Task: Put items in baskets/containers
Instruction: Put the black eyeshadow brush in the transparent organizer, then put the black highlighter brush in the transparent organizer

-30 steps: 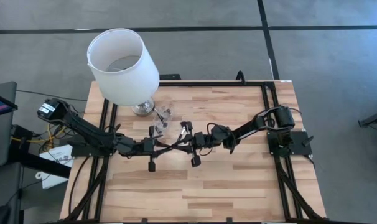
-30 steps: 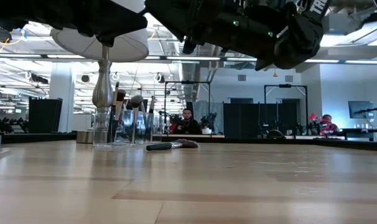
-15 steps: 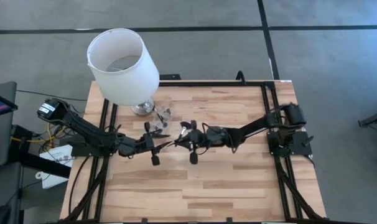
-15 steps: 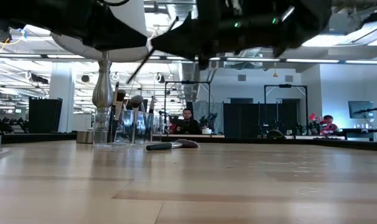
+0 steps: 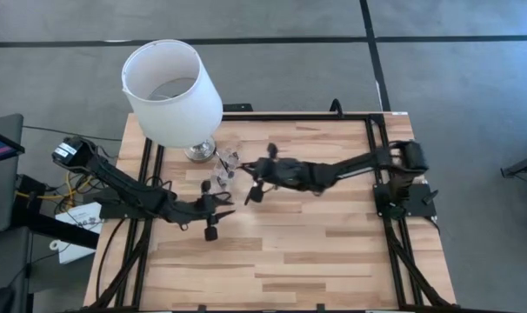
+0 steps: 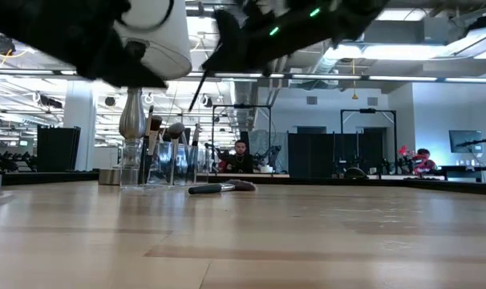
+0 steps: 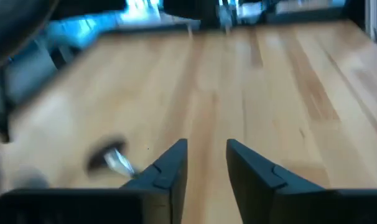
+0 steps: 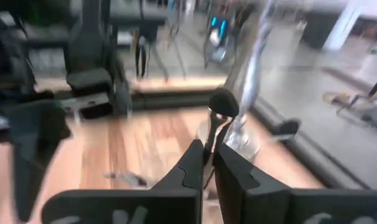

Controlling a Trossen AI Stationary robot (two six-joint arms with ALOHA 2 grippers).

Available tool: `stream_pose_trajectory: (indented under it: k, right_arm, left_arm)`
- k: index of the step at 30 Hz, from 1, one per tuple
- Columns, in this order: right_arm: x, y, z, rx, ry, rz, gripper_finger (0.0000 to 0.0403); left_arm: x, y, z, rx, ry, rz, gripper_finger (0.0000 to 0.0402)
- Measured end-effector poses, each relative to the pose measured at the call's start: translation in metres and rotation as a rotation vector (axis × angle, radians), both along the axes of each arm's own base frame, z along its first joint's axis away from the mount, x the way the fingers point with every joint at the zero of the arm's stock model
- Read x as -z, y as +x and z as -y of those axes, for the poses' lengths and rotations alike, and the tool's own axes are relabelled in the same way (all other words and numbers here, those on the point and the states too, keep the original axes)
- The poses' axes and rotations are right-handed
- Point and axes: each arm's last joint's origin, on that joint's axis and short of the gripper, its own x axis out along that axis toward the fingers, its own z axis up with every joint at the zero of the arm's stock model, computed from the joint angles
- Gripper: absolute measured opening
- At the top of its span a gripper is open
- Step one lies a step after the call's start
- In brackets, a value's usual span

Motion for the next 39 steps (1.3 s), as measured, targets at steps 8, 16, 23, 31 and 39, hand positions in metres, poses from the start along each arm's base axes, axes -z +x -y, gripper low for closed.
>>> stream_pose_trajectory:
  k: [8,16,23,31,39]
  right_arm:
    - [0.025,0.06,0.022,0.026,0.007,-0.156,0.0009]
    - [0.046,0.085,0.043,0.071,0.012,-0.272,0.0013]
    - [0.057,0.09,0.048,0.076,0.016,-0.328,0.0046]
    - [0.042,0.085,0.042,0.046,-0.044,-0.354,0.0093]
    - [-0.031,0.052,0.006,-0.059,-0.131,-0.385,0.0134]
  left_arm:
    - [0.032,-0.019,0.0,0.048,-0.278,-0.179,0.0028]
    - [0.049,-0.031,-0.005,-0.011,-0.359,-0.214,0.0009]
    - [0.05,-0.032,-0.005,-0.018,-0.377,-0.212,0.0006]
    - [0.048,-0.031,-0.005,-0.016,-0.386,-0.195,0.0006]
    - [0.046,-0.03,-0.005,-0.037,-0.392,-0.16,0.0006]
